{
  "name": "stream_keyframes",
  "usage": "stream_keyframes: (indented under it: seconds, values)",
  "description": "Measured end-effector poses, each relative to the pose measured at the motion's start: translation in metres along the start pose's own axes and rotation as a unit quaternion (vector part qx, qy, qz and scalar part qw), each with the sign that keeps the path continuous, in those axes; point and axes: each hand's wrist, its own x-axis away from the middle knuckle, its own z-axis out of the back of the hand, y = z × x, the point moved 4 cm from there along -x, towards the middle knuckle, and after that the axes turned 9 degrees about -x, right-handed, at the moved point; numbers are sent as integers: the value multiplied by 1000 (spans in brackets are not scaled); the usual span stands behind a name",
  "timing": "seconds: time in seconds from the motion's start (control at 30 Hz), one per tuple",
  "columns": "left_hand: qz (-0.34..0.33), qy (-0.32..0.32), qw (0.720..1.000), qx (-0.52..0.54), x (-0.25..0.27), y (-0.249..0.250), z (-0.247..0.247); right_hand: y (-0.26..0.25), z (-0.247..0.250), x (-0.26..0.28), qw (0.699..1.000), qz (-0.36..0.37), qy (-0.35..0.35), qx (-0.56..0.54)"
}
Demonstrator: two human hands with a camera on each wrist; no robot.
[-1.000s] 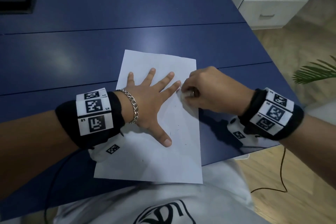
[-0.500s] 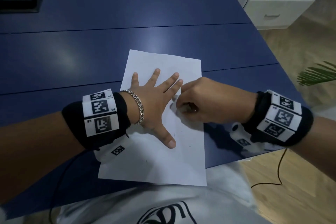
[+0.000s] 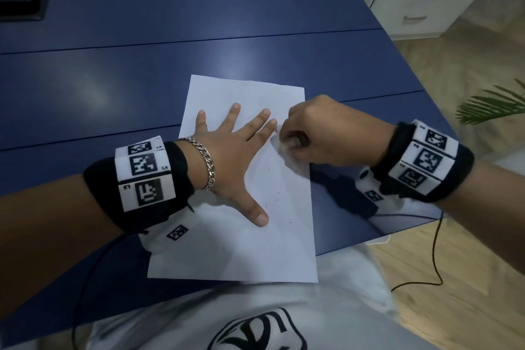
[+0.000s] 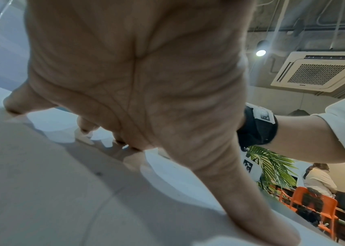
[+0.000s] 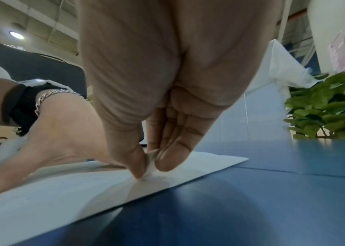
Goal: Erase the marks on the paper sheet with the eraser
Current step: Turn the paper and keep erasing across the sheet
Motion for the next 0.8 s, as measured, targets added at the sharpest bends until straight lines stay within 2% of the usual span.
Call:
stream_keyframes:
  seconds: [0.07, 0.17, 0.23, 0.33, 0.4, 0.57, 0.63, 0.73, 0.8]
  values:
    - [0, -2, 1000, -1, 0, 0, 0, -14, -9, 10, 999, 15, -24, -15]
    - [1, 0, 1000, -3, 2, 0, 1, -32, -21, 27, 992, 34, -99, -66]
    - [0, -1, 1000, -4, 2, 0, 1, -19, -15, 20, 995, 25, -77, -51]
    - [0, -5, 1000, -2, 2, 0, 2, 6, -2, 9, 999, -14, 5, -32]
    - [1, -5, 1000, 0, 2, 0, 2, 3, -5, 12, 999, -13, 15, -27]
    - [2, -1, 1000, -4, 2, 0, 2, -21, -20, 36, 992, 12, -86, -89]
    - [1, -2, 1000, -7, 2, 0, 2, -9, -10, 38, 994, 7, -37, -100]
    - [-3, -2, 1000, -11, 2, -1, 2, 20, 9, 43, 987, -42, 69, -138]
    - [-14, 1, 1000, -19, 2, -3, 3, 32, 14, 48, 980, -69, 97, -158]
